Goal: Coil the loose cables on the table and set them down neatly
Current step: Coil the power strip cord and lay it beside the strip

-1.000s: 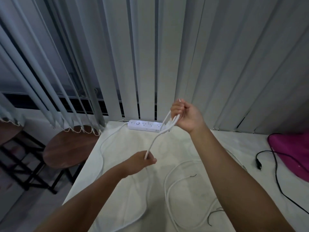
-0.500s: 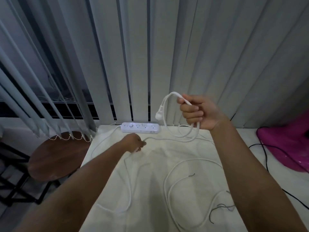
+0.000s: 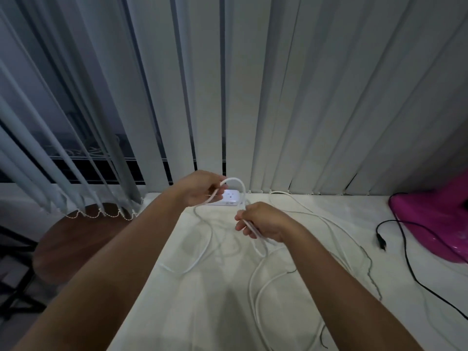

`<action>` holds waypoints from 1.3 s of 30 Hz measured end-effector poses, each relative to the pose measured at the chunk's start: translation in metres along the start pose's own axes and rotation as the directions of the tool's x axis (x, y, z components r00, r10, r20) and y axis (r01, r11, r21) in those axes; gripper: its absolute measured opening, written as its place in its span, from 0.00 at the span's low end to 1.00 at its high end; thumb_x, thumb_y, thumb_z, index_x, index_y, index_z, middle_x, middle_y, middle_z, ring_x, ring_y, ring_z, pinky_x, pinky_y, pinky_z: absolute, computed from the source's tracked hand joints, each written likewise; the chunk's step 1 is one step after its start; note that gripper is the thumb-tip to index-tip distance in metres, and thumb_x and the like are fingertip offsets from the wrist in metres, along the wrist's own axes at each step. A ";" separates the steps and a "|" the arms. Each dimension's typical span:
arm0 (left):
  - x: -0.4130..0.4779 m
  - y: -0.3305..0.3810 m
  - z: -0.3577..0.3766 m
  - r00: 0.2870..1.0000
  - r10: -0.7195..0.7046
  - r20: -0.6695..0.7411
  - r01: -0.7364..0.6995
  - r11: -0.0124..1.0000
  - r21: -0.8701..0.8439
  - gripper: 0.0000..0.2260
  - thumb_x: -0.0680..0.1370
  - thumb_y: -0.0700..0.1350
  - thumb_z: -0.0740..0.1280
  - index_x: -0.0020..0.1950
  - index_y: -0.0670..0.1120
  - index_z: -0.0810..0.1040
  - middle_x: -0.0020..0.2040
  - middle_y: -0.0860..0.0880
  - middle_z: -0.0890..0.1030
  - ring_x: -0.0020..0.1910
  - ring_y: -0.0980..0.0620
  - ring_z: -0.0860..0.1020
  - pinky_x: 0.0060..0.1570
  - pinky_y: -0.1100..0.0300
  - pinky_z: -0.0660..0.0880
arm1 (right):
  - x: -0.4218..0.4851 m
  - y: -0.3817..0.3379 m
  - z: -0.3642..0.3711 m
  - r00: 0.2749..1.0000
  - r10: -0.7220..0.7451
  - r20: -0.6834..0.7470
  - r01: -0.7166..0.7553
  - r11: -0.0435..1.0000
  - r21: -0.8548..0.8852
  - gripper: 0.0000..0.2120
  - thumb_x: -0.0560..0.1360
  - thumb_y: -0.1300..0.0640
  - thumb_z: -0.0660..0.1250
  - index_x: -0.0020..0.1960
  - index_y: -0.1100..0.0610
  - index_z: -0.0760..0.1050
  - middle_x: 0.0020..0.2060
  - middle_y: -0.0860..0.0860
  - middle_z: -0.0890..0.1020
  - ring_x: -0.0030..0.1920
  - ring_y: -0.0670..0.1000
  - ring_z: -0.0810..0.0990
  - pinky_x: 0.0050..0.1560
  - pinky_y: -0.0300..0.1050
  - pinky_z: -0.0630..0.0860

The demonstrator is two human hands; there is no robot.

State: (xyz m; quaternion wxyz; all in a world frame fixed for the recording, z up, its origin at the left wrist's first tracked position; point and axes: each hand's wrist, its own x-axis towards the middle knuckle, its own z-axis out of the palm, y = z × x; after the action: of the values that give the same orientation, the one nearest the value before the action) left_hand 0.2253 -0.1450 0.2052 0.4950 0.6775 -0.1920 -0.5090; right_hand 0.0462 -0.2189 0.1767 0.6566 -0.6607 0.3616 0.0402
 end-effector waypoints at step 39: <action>0.073 -0.084 -0.069 0.958 0.284 0.042 -0.284 0.921 0.266 0.10 0.79 0.31 0.57 0.44 0.41 0.75 0.41 0.50 0.80 0.44 0.55 0.78 0.56 0.58 0.70 | 0.040 -0.070 -0.012 0.745 -0.576 0.336 -0.067 0.437 0.897 0.08 0.79 0.59 0.59 0.53 0.63 0.73 0.33 0.51 0.74 0.28 0.47 0.67 0.35 0.41 0.70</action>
State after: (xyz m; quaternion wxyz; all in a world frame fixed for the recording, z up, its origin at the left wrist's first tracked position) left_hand 0.2949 -0.1308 0.0952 0.4665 0.7028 -0.3562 -0.4020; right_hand 0.1075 -0.2557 0.2159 0.9713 -0.2328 -0.0115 -0.0472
